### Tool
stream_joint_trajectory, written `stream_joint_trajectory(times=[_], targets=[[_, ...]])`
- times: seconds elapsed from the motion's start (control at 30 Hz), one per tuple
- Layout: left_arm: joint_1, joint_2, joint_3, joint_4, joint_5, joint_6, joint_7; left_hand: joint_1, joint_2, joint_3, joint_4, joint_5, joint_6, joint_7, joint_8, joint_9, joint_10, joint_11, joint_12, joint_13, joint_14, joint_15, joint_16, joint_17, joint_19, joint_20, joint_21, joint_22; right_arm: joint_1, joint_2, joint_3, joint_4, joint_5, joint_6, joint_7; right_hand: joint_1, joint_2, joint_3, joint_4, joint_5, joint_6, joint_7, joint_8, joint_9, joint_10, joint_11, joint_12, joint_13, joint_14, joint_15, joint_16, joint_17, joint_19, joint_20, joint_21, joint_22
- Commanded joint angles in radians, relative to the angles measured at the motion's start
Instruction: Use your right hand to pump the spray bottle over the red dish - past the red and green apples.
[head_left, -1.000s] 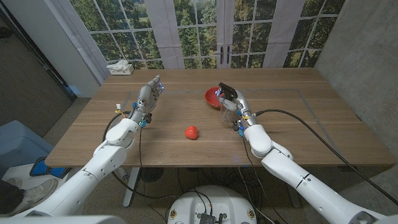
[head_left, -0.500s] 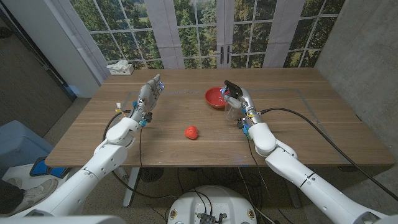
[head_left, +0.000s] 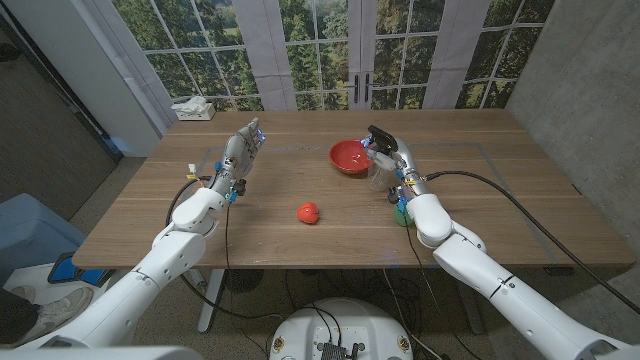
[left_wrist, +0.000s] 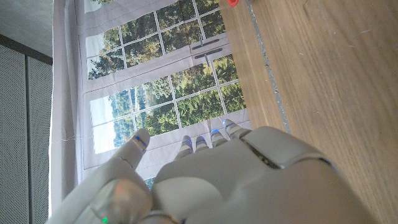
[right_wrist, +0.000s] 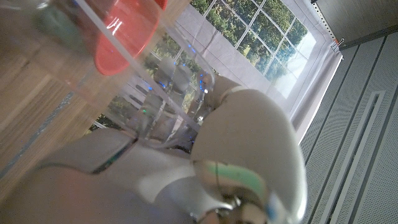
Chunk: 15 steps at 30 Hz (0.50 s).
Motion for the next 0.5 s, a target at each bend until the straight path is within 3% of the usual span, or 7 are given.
stream_joint_trajectory(times=[0.03, 0.5], targets=[[0.008, 0.0, 0.0, -0.01, 0.003, 0.003, 0.009, 0.011, 0.079, 0.002, -0.006, 0.001, -0.001, -0.008, 0.001, 0.002, -0.057, 0.006, 0.001, 0.003, -0.105, -0.058, -0.002, 0.0, 0.008, -0.063, -0.006, 0.005, 0.027, -0.007, 0.008, 0.006, 0.036, -0.015, 0.034, 0.055, 0.054, -0.005, 0.001, 0.007, 0.001, -0.004, 0.008, 0.002, 0.007, -0.002, -0.002, 0.006, 0.005, -0.136, 0.142, 0.033, -0.009, -0.119, 0.011, -0.005], [0.024, -0.001, -0.006, -0.023, 0.006, -0.003, 0.024, 0.012, 0.077, 0.0, -0.009, 0.0, -0.001, -0.009, 0.001, 0.002, -0.057, 0.007, 0.001, 0.003, -0.105, -0.059, -0.002, -0.001, 0.008, -0.064, -0.006, 0.005, 0.086, 0.005, -0.018, 0.041, 0.048, -0.032, 0.072, 0.059, 0.053, -0.005, 0.001, 0.009, 0.001, -0.002, 0.012, -0.007, 0.011, 0.0, -0.013, 0.01, 0.006, -0.136, 0.142, 0.033, -0.014, -0.12, 0.031, -0.033]])
